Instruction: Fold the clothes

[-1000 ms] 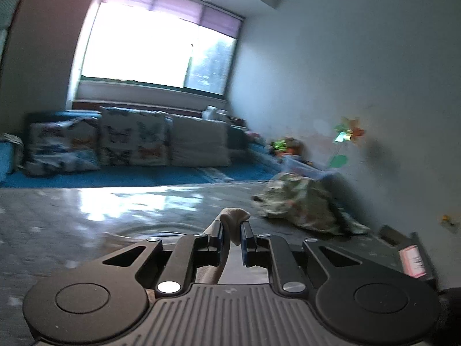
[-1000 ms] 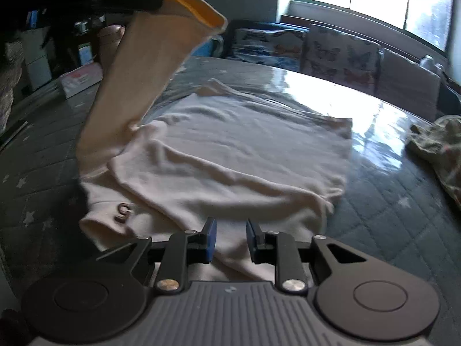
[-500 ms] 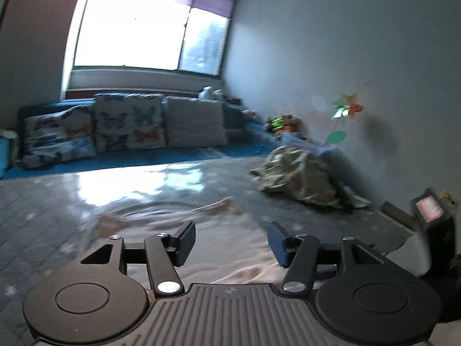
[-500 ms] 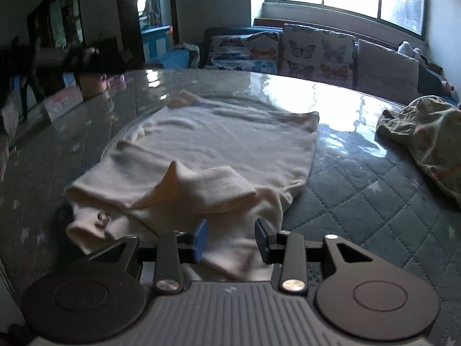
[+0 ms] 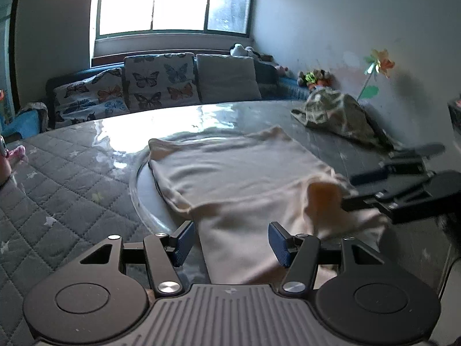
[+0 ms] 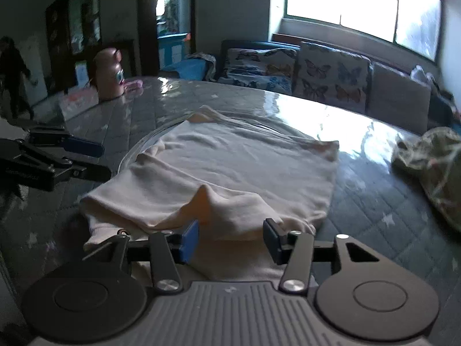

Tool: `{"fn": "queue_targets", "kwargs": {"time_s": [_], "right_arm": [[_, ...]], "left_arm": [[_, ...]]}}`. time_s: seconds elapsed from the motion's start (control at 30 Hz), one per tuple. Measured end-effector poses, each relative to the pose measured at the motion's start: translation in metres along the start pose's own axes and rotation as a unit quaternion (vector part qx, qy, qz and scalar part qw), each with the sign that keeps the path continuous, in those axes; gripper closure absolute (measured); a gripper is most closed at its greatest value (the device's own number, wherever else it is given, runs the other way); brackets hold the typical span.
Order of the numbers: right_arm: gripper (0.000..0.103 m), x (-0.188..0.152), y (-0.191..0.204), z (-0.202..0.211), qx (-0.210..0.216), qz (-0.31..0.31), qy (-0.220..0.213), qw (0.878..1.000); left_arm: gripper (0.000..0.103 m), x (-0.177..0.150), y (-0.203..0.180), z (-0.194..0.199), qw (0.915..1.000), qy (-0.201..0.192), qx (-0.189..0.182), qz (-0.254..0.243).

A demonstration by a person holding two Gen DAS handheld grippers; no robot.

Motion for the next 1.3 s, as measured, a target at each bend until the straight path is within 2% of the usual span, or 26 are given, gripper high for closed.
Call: {"fn": "queue_targets", "kwargs": {"time_s": [0.03,0.13,0.17,0.2,0.23,0.27,0.3,0.37,0.5,0.53,0.6,0.67,0.73,0.9,1.03,1.17,1.27,1.3], "right_arm": [[0.053,0.0,0.003,-0.004,-0.009,0.013,0.002,1.0],[0.065,-0.001,0.004,-0.012,-0.042,0.044,0.008,0.998],[0.079,-0.001,0.003,-0.011,-0.047,0.046,0.008,0.998],[0.086,-0.001,0.002,-0.011,-0.052,0.049,0.008,0.997],[0.087,0.0,0.0,-0.008,-0.059,0.053,0.006,0.997],[0.093,0.001,-0.001,-0.004,-0.066,0.059,0.002,0.996],[0.094,0.003,-0.003,0.001,-0.074,0.066,-0.003,0.995],[0.094,0.006,-0.005,0.01,-0.086,0.081,-0.015,0.993],[0.094,0.002,-0.008,0.024,-0.101,0.105,-0.023,0.989],[0.094,-0.003,-0.008,0.022,-0.099,0.112,-0.011,0.989],[0.086,-0.019,-0.009,0.017,-0.096,0.125,0.023,0.987],[0.086,-0.032,-0.013,0.013,-0.098,0.127,0.047,0.986],[0.086,-0.037,-0.018,0.016,-0.088,0.11,0.055,0.989],[0.079,-0.024,-0.034,0.032,-0.019,-0.005,0.034,0.999],[0.076,-0.01,-0.049,0.037,0.008,-0.08,0.004,0.997],[0.073,-0.009,-0.057,0.017,0.02,-0.127,0.014,0.992],[0.07,-0.012,-0.059,0.018,0.034,-0.155,0.012,0.987],[0.07,-0.013,-0.061,0.02,0.026,-0.151,0.013,0.988]], "left_arm": [[0.043,-0.003,-0.002,0.0,1.0,0.002,0.0,-0.003],[0.044,-0.01,-0.003,-0.003,0.9999,0.008,0.002,-0.007],[0.046,-0.011,-0.003,-0.005,0.9999,0.011,0.002,-0.005],[0.053,-0.012,-0.003,-0.007,0.9999,0.014,0.0,-0.002],[0.057,-0.013,-0.002,-0.009,0.9998,0.017,-0.002,0.001],[0.066,-0.015,-0.001,-0.011,0.9998,0.021,-0.002,0.002],[0.073,-0.016,0.0,-0.013,0.9997,0.025,-0.002,0.003],[0.085,-0.019,0.001,-0.015,0.9995,0.03,-0.003,0.005],[0.089,-0.022,0.002,-0.015,0.9995,0.031,-0.002,0.0],[0.089,-0.022,0.002,-0.014,0.9995,0.032,-0.002,-0.001],[0.089,-0.022,0.004,-0.014,0.9994,0.034,-0.002,-0.004],[0.089,-0.022,0.005,-0.012,0.9993,0.035,0.0,-0.009],[0.089,-0.022,0.006,-0.011,0.9992,0.037,0.002,-0.013],[0.088,-0.017,0.011,-0.005,0.9992,0.035,0.009,-0.018],[0.088,-0.006,0.013,-0.002,0.9996,0.023,0.011,-0.013],[0.088,0.004,0.008,-0.004,0.9998,0.012,0.008,-0.012],[0.088,0.008,0.005,-0.004,0.9999,0.008,0.004,-0.013],[0.088,0.009,0.004,-0.005,0.9999,0.007,0.002,-0.014]]}}
Point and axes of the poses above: each gripper's, at about its wrist camera, not at the fingertips, and z roughly against the way its jaws point, y to its left, x to its top, the point moved 10 cm from there along -z, roughly the way its jaws point, and after that the axes turned 2 degrees about y, right-handed, at the moved point
